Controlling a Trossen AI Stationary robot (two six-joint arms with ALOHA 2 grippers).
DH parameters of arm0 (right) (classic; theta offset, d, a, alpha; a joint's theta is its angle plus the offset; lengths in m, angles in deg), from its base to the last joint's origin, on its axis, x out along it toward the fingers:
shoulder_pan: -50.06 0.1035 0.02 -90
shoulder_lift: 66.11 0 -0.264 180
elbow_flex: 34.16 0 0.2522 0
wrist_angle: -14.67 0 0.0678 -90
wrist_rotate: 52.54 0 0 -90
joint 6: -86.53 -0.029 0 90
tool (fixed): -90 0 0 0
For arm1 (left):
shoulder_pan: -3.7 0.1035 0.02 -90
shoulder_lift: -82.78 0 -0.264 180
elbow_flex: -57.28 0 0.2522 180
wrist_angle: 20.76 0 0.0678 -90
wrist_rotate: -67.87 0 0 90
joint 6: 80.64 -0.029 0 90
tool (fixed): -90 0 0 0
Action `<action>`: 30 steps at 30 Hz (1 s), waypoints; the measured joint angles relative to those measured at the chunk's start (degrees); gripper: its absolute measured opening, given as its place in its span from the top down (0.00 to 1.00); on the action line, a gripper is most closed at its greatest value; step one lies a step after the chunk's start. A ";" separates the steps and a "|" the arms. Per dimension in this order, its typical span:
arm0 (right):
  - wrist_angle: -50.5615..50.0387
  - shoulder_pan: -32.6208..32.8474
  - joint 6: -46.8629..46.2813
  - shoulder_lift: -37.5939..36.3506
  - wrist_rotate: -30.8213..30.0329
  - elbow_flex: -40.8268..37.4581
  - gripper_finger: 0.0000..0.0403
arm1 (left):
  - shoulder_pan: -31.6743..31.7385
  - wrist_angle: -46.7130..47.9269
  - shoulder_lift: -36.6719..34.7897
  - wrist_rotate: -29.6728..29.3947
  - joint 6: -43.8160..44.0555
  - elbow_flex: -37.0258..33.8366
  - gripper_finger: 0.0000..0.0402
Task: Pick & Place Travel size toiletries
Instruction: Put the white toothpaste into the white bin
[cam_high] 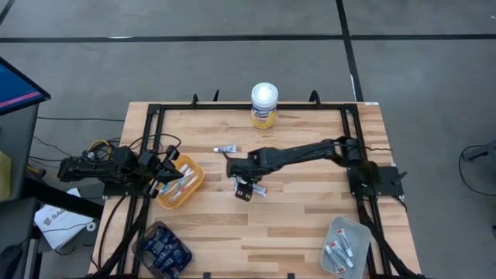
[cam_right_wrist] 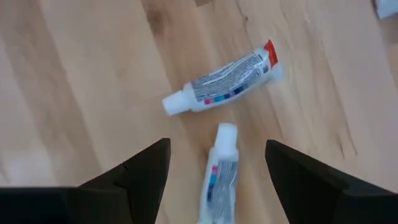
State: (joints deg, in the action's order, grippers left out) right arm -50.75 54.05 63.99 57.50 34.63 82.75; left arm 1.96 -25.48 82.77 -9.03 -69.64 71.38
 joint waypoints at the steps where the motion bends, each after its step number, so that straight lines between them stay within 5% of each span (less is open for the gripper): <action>1: -0.73 -0.18 0.83 1.33 0.00 1.25 0.37 | -0.01 -0.12 0.00 0.00 -0.01 0.00 1.00; 9: -2.57 -1.68 4.65 7.17 0.02 3.74 0.37 | -0.01 -0.04 0.00 0.01 0.00 0.00 1.00; 30: 2.40 -3.36 4.93 7.00 1.95 -2.12 0.37 | 0.00 -0.04 0.00 0.06 -0.02 0.00 1.00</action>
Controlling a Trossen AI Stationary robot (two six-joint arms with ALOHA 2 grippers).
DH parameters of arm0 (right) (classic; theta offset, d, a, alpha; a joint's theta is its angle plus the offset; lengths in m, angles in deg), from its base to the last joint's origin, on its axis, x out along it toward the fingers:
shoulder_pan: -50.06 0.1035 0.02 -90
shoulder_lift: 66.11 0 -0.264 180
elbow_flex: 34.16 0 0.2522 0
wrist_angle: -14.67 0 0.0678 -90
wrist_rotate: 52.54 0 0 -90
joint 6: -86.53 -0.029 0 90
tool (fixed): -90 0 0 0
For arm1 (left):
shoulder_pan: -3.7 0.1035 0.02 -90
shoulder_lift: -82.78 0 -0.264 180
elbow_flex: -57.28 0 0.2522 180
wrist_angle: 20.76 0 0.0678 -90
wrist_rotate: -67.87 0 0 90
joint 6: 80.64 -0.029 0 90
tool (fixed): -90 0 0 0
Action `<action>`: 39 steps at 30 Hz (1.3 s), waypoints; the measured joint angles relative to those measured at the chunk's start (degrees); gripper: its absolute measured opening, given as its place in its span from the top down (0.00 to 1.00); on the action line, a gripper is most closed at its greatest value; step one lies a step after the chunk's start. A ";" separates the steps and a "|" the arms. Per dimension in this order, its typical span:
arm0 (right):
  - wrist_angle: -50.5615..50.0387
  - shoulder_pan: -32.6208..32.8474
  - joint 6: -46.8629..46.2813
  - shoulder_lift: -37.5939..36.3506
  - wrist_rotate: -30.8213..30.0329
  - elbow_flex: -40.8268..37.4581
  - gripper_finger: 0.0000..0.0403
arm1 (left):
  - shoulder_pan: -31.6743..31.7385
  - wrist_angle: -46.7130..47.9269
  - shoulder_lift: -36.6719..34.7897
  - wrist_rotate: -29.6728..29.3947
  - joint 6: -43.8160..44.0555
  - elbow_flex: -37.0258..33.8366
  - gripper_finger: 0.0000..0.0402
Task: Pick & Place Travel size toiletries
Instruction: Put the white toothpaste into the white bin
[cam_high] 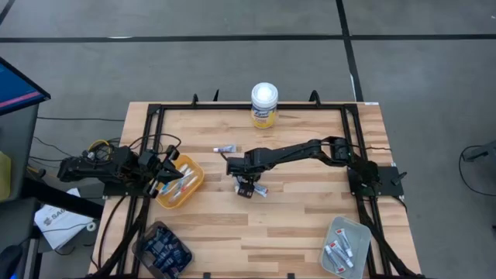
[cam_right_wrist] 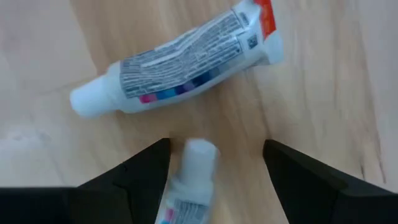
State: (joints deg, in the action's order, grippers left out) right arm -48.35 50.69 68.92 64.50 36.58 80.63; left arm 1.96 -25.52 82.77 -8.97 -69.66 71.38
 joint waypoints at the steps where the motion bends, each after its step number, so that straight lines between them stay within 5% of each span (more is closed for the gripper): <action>1: 0.44 -0.01 -0.38 -0.11 -0.12 -0.24 0.37 | -0.02 0.00 0.00 0.00 0.01 0.00 1.00; 6: 0.59 -0.36 -0.86 -0.11 -0.23 -0.34 0.44 | -0.02 -0.02 0.00 -0.01 0.00 0.00 1.00; 23: -1.15 -0.81 -0.42 -0.39 1.64 -0.32 0.99 | 0.00 -0.02 0.00 0.01 0.02 0.00 1.00; 32: -8.76 -0.71 -0.38 -0.48 1.35 5.95 0.98 | -0.01 0.00 0.00 0.01 0.02 0.00 1.00; 39: -19.53 3.82 3.34 -0.61 4.08 13.14 0.84 | -0.01 -0.02 0.00 0.01 0.01 0.00 1.00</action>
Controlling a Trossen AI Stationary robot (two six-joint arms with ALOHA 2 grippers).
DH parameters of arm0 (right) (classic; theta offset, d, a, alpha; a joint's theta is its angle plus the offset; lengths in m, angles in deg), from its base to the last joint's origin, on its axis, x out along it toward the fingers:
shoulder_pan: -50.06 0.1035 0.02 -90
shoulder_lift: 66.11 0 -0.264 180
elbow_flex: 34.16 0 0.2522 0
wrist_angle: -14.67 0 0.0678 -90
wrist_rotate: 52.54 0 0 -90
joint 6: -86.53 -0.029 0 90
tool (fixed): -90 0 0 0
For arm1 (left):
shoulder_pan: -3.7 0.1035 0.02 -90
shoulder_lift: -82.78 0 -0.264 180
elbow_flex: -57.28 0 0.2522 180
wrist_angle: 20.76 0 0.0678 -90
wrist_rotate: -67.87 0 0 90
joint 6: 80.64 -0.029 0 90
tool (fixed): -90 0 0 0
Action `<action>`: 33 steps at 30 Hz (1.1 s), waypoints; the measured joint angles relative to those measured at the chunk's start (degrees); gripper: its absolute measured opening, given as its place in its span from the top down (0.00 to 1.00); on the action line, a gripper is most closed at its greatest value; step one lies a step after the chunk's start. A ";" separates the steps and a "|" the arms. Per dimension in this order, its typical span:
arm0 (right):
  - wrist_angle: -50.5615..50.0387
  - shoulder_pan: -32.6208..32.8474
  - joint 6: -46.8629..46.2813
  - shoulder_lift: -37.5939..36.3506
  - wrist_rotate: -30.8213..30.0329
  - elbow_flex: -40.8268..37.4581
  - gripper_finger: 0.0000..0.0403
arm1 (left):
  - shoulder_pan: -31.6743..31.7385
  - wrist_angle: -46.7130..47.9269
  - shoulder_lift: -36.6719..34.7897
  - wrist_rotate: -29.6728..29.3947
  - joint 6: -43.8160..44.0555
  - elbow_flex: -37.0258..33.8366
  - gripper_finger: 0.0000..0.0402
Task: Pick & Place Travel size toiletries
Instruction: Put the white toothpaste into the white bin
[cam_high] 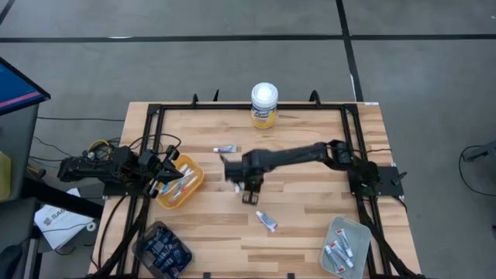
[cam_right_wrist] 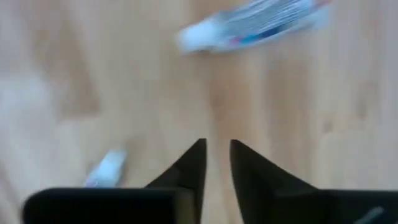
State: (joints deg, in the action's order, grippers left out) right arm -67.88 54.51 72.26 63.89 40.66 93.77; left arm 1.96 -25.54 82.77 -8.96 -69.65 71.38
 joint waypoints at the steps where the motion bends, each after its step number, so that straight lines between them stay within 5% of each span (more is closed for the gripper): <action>1: -0.70 1.31 0.77 0.00 0.05 0.38 0.80 | -0.01 0.01 0.00 0.00 0.01 0.00 1.00; 10: 2.19 10.39 -5.35 1.59 0.24 0.63 0.40 | -0.01 0.00 0.00 0.00 0.01 0.00 1.00; 15: 3.61 11.22 -12.26 4.75 0.28 0.63 0.30 | 0.01 0.02 0.00 0.00 0.02 0.00 1.00; 26: 3.57 11.17 -15.59 9.48 2.52 0.88 0.32 | -0.02 0.02 0.00 0.00 0.02 0.00 1.00; 33: 2.84 11.06 -16.34 9.57 2.06 0.74 0.61 | 0.00 0.00 0.00 0.00 0.02 0.00 1.00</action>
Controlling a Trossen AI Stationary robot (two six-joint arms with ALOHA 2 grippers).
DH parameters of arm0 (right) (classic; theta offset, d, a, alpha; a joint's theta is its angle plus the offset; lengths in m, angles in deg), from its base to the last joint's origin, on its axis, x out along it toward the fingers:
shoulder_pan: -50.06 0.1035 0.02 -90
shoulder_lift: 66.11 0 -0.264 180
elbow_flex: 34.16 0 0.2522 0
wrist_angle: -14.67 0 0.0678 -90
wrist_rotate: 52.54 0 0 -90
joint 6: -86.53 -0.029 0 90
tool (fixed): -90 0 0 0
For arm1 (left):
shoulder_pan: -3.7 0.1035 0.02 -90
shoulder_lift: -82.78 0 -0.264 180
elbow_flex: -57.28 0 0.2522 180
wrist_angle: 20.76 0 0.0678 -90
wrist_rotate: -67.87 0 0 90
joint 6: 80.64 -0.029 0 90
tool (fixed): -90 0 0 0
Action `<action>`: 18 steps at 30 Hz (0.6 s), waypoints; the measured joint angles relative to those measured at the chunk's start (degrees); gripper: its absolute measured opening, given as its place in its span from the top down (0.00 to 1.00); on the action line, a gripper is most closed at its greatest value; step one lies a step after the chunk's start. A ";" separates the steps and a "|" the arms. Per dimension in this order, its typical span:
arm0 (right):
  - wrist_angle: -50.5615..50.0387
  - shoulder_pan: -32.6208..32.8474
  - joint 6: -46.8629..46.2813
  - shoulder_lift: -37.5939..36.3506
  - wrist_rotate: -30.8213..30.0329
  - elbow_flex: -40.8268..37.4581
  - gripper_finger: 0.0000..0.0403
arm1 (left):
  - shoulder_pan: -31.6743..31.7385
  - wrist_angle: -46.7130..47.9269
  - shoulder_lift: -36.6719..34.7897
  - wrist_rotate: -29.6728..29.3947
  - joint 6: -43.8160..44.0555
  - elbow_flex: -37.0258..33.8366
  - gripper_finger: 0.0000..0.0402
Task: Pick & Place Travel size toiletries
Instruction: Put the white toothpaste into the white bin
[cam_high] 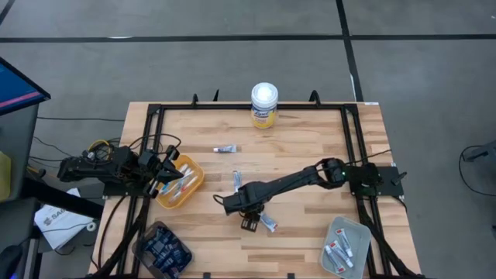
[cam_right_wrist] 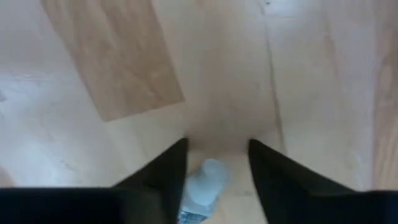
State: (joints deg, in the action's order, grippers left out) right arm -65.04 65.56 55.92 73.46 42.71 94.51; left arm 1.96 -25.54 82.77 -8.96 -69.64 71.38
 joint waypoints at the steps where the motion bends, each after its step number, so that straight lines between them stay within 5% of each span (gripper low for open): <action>1: -0.06 -0.02 -0.10 0.02 -0.15 -0.02 0.66 | 0.00 0.00 0.00 0.00 0.00 0.00 1.00; 9: 0.65 0.06 -0.77 0.02 0.04 -0.04 0.98 | 0.00 0.01 0.00 0.00 0.00 0.00 1.00; 18: 0.22 -0.44 -2.43 -2.27 -2.02 -0.39 0.90 | -0.02 0.02 0.00 -0.02 0.00 0.00 1.00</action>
State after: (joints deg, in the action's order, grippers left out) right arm -64.82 65.12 53.49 71.19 40.70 94.12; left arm 1.94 -25.53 82.77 -8.98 -69.63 71.38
